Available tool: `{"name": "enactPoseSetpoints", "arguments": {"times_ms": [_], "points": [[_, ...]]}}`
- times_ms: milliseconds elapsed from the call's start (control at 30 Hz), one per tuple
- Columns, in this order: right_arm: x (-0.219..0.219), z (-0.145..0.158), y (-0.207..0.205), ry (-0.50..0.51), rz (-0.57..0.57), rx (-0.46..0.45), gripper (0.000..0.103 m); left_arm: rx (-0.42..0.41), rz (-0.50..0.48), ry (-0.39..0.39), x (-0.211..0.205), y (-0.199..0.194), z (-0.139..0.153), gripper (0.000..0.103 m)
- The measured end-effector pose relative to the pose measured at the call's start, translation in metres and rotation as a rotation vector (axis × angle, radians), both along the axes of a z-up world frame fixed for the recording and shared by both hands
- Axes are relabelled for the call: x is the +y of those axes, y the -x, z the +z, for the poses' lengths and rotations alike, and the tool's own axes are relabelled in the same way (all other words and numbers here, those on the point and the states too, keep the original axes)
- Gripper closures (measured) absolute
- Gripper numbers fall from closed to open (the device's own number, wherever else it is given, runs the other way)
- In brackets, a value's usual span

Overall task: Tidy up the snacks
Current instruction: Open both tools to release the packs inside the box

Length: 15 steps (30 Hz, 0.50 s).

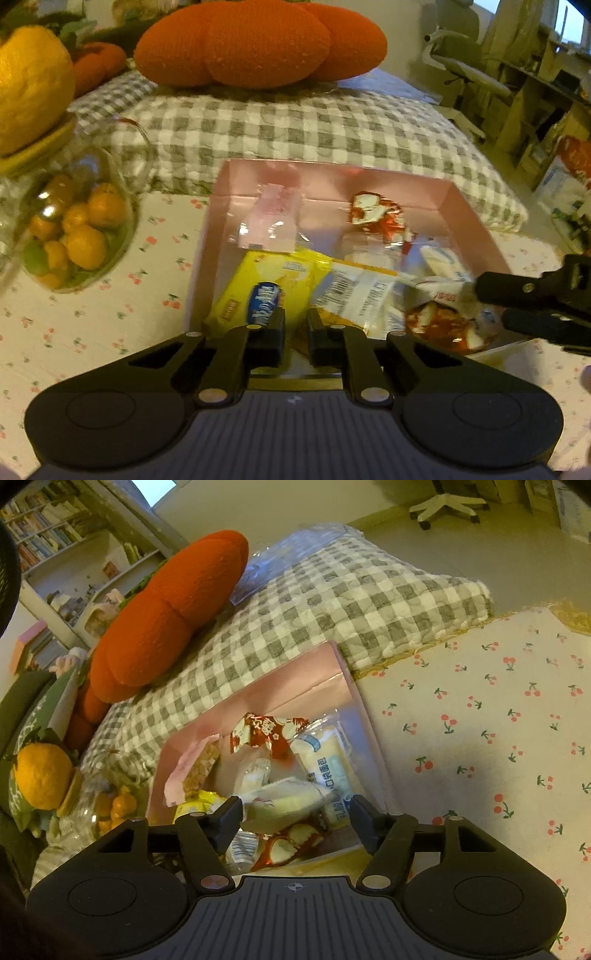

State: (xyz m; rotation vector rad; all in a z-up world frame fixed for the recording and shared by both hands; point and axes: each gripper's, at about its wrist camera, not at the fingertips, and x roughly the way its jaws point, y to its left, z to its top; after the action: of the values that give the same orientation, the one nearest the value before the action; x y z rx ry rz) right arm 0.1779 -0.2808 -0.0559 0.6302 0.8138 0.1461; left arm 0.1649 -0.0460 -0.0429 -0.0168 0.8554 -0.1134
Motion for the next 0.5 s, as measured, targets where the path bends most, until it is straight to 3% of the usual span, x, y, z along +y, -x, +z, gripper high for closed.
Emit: {"name": "enactPoseSetpoints", "arguments": {"times_ms": [67, 167, 400, 500], "points": [[-0.001, 0.001, 0.001, -0.002, -0.001, -0.001, 0.033, -0.004, -0.005, 0.004, 0.002, 0.001, 0.0, 0.088], [-0.001, 0.004, 0.003, -0.003, -0.002, -0.009, 0.032, 0.004, -0.024, 0.049, 0.005, 0.002, 0.002, 0.076], [0.0, 0.011, 0.011, 0.004, 0.004, -0.012, 0.03, 0.006, -0.047, 0.049, 0.0, 0.009, 0.006, 0.056], [0.0, 0.014, 0.017, 0.008, 0.003, -0.011, 0.025, 0.013, -0.048, 0.062, 0.0, 0.013, 0.009, 0.048]]}}
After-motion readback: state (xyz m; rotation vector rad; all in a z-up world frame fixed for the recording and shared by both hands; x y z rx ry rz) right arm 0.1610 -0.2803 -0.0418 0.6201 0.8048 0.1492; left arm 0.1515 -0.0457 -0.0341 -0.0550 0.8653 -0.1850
